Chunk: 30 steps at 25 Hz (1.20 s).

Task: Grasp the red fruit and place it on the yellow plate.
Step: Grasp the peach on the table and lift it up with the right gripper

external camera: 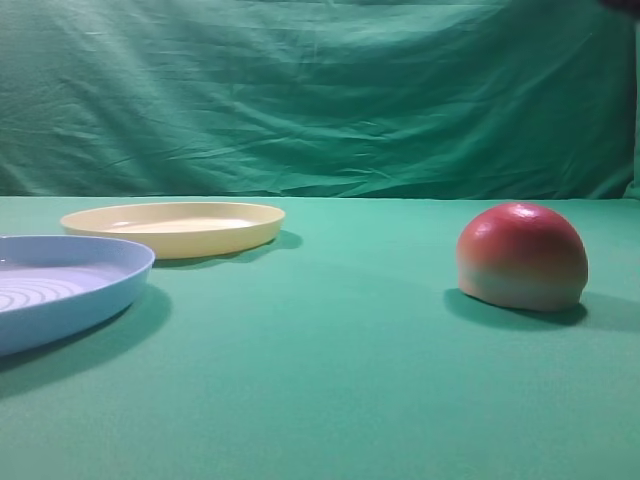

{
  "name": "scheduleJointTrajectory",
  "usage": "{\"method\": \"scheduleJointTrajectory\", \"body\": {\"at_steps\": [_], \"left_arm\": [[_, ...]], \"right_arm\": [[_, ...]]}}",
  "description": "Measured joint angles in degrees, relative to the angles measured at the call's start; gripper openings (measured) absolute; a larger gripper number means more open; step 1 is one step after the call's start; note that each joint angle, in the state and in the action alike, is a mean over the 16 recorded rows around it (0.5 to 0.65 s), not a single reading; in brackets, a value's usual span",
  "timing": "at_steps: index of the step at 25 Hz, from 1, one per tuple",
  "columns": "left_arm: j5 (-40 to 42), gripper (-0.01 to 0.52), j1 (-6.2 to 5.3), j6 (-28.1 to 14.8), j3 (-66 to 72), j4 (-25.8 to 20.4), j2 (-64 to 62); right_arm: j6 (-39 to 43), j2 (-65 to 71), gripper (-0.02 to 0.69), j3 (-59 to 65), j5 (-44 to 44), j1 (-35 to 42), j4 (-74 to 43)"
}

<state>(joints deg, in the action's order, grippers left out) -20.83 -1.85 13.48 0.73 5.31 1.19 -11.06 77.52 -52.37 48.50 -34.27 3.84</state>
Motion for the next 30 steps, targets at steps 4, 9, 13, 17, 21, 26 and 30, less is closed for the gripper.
{"method": "scheduleJointTrajectory", "body": {"at_steps": [4,9,13,17,21,26,30], "left_arm": [[0.0,0.0,0.0,0.0,0.0,0.0,0.0],[0.0,0.0,0.0,0.0,0.0,0.0,0.0],[0.0,0.0,0.0,0.0,0.0,0.0,0.0],[0.0,0.0,0.0,0.0,0.0,0.0,0.0],[0.0,0.0,0.0,0.0,0.0,0.0,0.0],[0.0,0.0,0.0,0.0,0.0,0.0,0.0],[0.0,0.0,0.0,0.0,0.0,0.0,0.0]], "right_arm": [[3.0,3.0,0.1,-1.2,-0.9,-1.7,-4.0],[7.2,5.4,0.283,-1.4,-2.5,-2.0,-7.2],[10.8,7.4,0.441,-1.5,-3.3,-2.0,-9.2],[14.1,10.0,0.557,-1.5,-4.0,-2.0,-11.0],[17.2,12.9,0.609,-1.5,-5.1,-2.0,-12.7],[19.5,17.1,0.597,-1.5,-7.1,-2.0,-14.8],[20.7,19.7,0.582,-1.5,-9.2,-2.0,-15.7]]}}
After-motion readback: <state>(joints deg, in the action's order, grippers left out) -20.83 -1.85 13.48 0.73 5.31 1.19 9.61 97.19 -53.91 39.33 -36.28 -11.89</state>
